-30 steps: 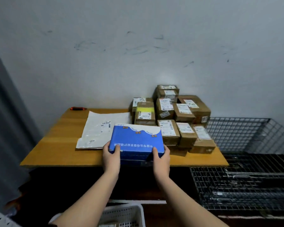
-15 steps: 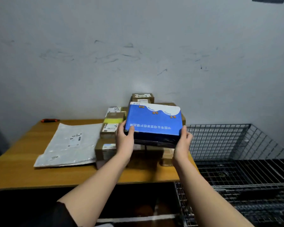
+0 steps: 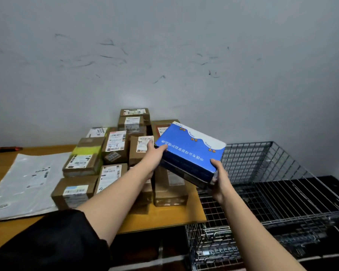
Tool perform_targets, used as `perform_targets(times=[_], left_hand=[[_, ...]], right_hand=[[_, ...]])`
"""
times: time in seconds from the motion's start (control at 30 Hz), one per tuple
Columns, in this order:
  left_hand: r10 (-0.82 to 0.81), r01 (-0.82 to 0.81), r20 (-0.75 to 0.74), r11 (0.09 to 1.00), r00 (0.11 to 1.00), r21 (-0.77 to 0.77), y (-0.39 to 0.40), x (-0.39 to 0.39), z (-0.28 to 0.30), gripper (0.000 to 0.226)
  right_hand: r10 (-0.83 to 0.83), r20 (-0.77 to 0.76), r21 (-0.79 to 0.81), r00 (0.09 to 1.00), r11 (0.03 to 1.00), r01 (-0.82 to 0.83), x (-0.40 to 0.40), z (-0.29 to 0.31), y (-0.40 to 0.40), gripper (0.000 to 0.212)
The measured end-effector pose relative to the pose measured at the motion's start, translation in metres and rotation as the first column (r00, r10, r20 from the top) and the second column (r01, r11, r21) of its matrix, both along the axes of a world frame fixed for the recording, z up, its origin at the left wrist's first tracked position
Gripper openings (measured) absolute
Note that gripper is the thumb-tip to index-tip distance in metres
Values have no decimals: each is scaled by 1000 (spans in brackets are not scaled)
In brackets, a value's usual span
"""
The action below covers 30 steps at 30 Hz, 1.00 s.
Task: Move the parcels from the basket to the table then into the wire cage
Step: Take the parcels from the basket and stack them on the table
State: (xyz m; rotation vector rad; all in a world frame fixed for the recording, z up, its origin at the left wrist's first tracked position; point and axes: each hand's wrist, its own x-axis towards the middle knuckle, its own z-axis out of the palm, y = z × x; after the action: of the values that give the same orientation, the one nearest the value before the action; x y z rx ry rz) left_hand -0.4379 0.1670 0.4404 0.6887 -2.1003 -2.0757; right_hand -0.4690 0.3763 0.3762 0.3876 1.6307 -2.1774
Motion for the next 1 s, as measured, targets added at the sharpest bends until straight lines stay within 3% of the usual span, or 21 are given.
perform_targets(times=[0.13,0.2,0.27,0.4,0.57,0.63,0.7,0.8,0.83,0.9,1.0], left_hand=[[-77,78,139,997,987,-3,32,-7,-26,64],[-143,139,211,990,967,34,44,-9,-40,63],[-208,200,283,978,936,59,51,-10,-54,68],[-207,212,359,977,910,27,51,-19,-77,69],[-161,173,376,985,912,0,41,-28,-91,61],[-142,149,358,989,923,8,38,-31,-94,55],[-115,119,349,993,930,10,34,-35,-99,47],[-98,127,317,989,943,-72,31,-43,-107,41],[-107,149,316,982,943,-114,30,-45,-111,48],[-135,228,372,949,918,-217,30,-46,-113,69],[-151,345,454,857,878,-383,31,-42,-109,74]], right_hand=[[-177,103,-79,979,980,185,1,-25,-14,88],[-223,158,-104,962,965,241,3,-36,-26,106],[-240,177,-74,954,964,256,4,-47,-38,124],[-248,213,-58,945,962,266,0,-74,-61,126],[-261,251,17,932,964,266,-56,-188,-93,142],[-221,273,18,936,974,224,-37,-153,-96,153],[-152,293,14,944,988,155,-16,-101,-95,146],[-100,305,90,947,993,76,-16,-99,-90,116],[-107,303,121,947,990,74,-18,-103,-88,108],[-173,297,228,939,968,106,-23,-103,-84,98],[-322,171,476,931,854,208,-37,-93,-66,91]])
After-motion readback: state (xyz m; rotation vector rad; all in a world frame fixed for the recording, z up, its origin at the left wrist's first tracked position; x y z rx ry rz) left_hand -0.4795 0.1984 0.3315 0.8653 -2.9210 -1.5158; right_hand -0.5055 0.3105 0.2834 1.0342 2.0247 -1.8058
